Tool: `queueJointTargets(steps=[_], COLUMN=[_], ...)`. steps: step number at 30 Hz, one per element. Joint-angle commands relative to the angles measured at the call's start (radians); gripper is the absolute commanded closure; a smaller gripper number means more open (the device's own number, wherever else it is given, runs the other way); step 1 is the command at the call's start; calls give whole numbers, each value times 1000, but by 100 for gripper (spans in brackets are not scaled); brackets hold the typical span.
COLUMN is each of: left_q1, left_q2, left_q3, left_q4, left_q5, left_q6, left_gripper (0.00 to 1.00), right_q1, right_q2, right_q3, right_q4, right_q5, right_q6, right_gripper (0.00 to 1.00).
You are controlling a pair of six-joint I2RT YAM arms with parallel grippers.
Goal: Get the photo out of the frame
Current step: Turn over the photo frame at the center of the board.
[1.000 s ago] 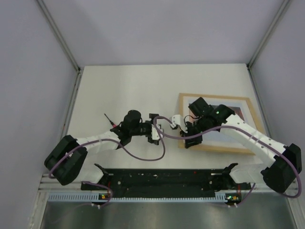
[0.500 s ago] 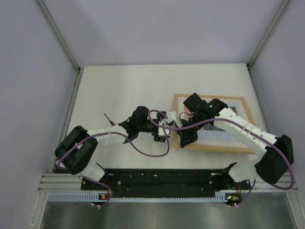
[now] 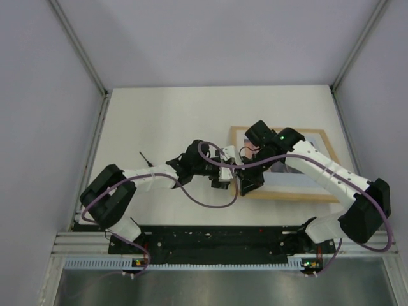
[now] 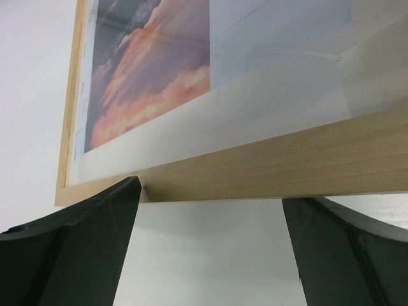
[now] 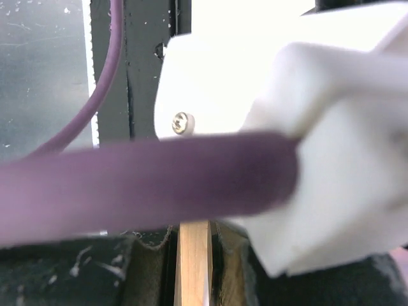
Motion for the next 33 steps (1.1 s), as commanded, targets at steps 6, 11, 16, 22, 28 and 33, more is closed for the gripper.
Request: queueJointTargets(steps=[6, 11, 16, 22, 28, 33], left_q1=[-10, -10, -10, -11, -11, -13], left_q2=[-52, -65, -72, -40, -32, 4], left_q3=[27, 14, 50, 105, 158, 343], left_q4=[82, 136, 135, 146, 40, -250], left_q5=[-166, -103, -59, -60, -33, 96], left_q6=[32, -16, -69, -120, -85, -40], left_gripper=[2, 2, 2, 7, 37, 85], right_q1=[-81, -138, -144, -167, -191, -193], right_q2=[24, 62, 123, 165, 166, 176], right_q3=[151, 240, 308, 366, 409, 427], right_q4=[-97, -189, -250, -303, -333, -344], right_q5=[-182, -250, -270, -297, -303, -297], right_q6=[-74, -112, -141, -178, -187, -189], right_gripper=[100, 100, 100, 100, 100, 100])
